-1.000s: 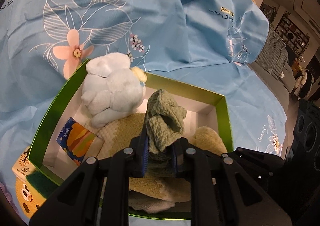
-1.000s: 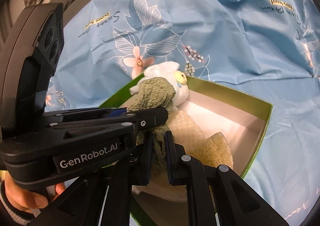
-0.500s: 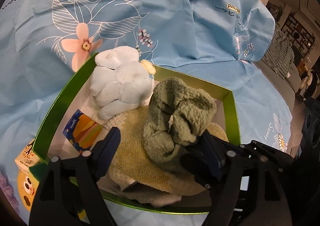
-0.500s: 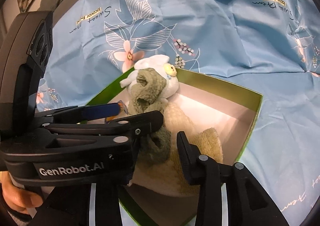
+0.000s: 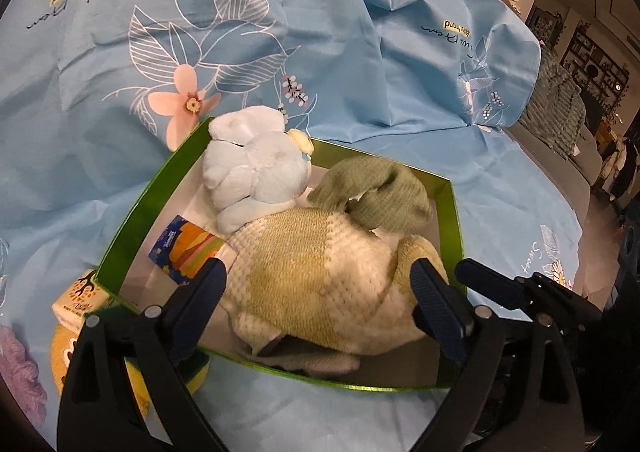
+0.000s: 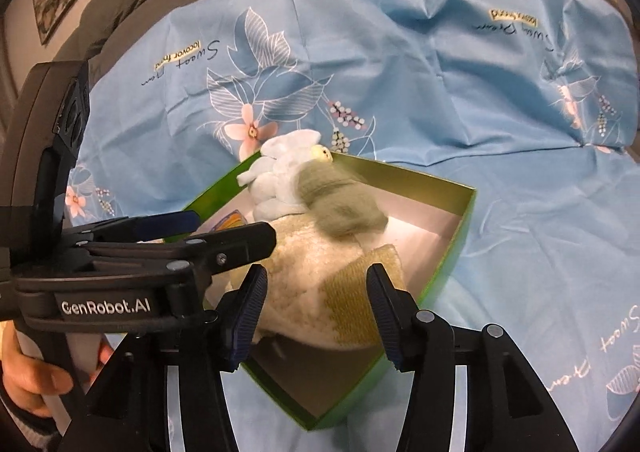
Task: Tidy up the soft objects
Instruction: 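Withdraw the right gripper and move the left gripper to the purple mesh puff, then close the left gripper on the purple mesh bath puff, then lift the purple mesh puff with the left gripper and carry it over the green box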
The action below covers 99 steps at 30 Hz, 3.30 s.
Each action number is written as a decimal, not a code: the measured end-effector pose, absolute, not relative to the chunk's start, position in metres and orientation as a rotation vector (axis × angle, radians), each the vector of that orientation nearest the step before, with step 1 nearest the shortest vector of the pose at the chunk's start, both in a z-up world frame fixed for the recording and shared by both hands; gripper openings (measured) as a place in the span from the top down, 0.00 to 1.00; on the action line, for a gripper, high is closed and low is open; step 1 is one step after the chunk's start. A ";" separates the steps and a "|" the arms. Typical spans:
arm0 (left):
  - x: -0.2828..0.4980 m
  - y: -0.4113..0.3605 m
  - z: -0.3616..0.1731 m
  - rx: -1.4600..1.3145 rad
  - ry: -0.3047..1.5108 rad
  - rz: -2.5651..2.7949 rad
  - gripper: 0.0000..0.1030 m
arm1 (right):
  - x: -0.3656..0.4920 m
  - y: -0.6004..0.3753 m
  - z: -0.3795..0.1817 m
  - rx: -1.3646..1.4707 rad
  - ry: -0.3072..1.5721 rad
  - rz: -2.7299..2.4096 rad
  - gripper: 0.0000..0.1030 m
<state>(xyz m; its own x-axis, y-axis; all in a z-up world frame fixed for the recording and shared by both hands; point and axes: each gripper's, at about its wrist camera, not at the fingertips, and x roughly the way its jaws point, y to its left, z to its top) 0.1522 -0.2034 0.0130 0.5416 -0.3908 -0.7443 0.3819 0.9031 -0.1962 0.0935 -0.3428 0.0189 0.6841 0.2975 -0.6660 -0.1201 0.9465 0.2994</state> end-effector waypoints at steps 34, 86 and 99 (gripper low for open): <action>0.033 -0.039 0.021 -0.074 0.785 -0.157 0.01 | -0.004 -0.201 0.029 0.075 0.738 0.545 0.48; 0.066 0.095 -0.057 -0.170 0.814 -0.022 0.91 | 0.015 -0.117 0.004 0.045 0.826 0.556 0.48; 0.025 0.002 -0.046 -0.107 0.906 -0.387 0.91 | 0.001 -0.145 -0.023 -0.007 0.921 0.577 0.48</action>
